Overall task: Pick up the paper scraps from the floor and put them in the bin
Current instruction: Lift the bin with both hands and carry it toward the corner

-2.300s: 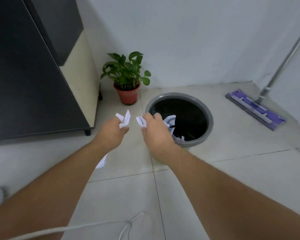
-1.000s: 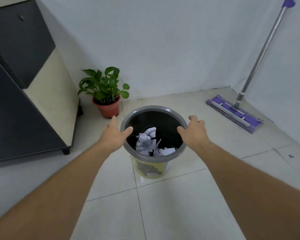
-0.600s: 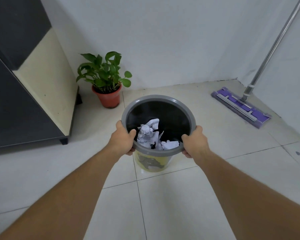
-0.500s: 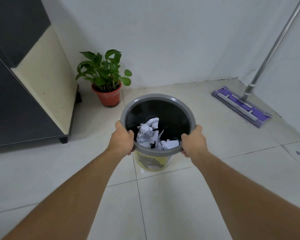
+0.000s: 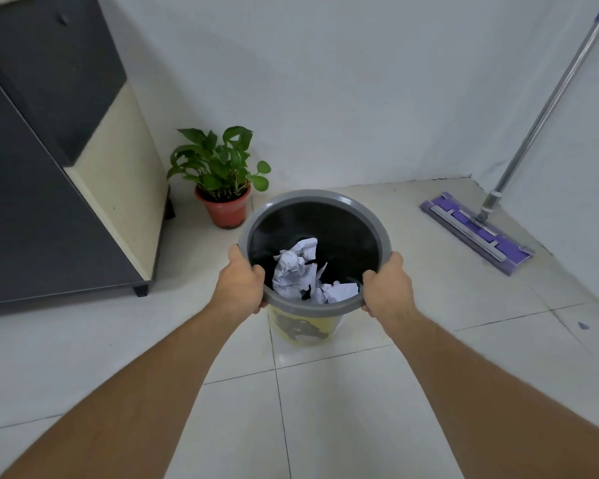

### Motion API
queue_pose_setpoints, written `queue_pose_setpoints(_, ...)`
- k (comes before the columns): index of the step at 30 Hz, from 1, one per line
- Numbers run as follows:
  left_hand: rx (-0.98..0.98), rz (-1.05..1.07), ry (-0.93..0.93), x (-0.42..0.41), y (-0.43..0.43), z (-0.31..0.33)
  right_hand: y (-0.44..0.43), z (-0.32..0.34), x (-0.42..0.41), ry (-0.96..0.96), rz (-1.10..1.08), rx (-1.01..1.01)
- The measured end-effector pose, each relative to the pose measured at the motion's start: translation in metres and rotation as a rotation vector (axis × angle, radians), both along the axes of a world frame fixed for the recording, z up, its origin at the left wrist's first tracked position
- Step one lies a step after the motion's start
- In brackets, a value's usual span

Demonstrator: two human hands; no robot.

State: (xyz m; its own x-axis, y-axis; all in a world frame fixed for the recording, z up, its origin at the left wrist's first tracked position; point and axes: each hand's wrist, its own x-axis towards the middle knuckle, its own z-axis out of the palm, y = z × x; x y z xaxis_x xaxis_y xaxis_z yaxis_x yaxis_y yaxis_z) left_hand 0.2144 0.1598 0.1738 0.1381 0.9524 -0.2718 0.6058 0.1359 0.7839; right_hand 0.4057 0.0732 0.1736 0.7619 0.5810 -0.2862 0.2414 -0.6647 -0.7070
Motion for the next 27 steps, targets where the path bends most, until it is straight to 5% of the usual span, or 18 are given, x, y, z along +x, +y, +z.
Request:
queue_pose_setpoints(7,-0.015,0.002,-0.022,-0.026,-0.014,0.173,-0.010,0.161,-0.017,-0.003,0.056,0.045)
queue_pose_setpoints(20,0.120,-0.008,-0.082,-0.037,-0.034,0.645,-0.039,0.633,-0.010,0.024,0.164,0.258)
queue_pose_setpoints(27,0.146,-0.030,-0.108,0.000,-0.058,0.835,-0.072,0.827,0.021,0.003,0.223,0.297)
